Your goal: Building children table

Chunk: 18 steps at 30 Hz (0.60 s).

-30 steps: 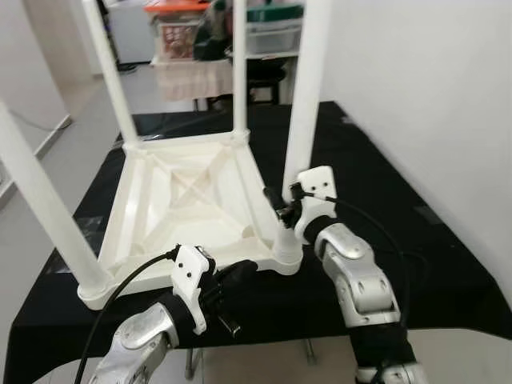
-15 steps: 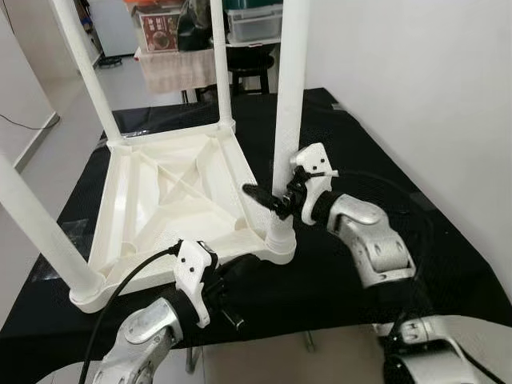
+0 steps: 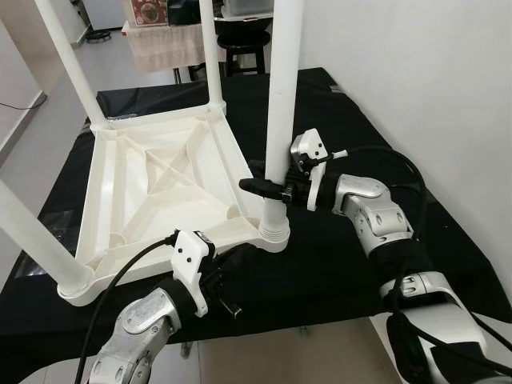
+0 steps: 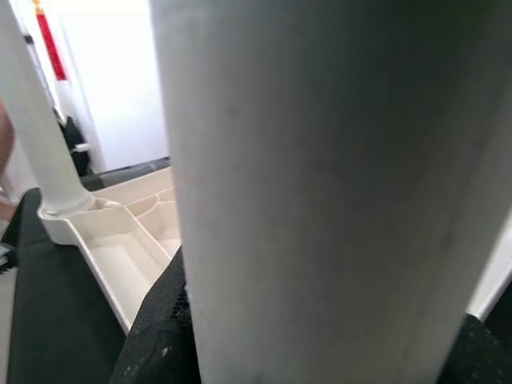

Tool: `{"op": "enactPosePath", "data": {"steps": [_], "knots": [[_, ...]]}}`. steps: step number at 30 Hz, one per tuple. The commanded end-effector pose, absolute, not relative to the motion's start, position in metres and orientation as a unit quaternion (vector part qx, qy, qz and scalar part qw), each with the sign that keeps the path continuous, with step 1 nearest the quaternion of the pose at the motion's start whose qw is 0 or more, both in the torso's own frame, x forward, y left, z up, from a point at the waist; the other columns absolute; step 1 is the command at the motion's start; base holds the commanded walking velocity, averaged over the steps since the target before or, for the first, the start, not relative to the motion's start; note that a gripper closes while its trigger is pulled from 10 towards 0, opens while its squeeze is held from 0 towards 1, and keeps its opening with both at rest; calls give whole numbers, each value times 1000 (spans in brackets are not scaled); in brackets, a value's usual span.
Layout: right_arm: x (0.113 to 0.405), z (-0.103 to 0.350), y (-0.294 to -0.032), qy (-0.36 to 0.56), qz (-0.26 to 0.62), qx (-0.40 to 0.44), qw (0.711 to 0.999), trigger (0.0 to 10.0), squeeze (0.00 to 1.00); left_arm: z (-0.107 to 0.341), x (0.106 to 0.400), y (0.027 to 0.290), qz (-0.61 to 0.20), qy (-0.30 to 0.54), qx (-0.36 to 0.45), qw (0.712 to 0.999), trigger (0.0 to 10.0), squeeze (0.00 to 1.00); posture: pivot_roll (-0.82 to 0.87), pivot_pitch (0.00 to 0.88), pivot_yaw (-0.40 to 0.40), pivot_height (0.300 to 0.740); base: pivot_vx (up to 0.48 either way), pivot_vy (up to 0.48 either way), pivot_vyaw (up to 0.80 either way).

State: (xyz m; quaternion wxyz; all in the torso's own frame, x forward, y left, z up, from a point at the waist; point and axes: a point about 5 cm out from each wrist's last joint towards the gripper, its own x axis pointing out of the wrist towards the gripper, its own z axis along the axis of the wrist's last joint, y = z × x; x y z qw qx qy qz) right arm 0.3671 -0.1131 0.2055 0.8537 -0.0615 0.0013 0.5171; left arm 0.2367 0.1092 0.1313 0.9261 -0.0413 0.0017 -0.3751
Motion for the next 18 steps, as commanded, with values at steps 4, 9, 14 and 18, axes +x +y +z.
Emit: {"op": "enactPosePath", "data": {"steps": [4, 9, 14, 18], "knots": [[369, 186, -133, 43, 389, -108, 914, 0, 0, 131, 237, 113, -370, 6, -41, 928, 10000, 0, -29, 84, 14, 740, 0, 0, 0], [347, 161, -136, 79, 146, -95, 982, 0, 0, 131, 238, 114, -368, 5, -40, 929, 10000, 0, -35, 87, 17, 740, 0, 0, 0], [321, 151, -109, 82, 151, -60, 983, 0, 0, 131, 239, 115, -368, 5, -40, 929, 10000, 0, -47, 80, 35, 740, 0, 0, 0], [328, 159, -92, 62, 170, -75, 981, 0, 0, 131, 241, 115, -368, 5, -41, 929, 10000, 0, -38, 81, 21, 740, 0, 0, 0]]}}
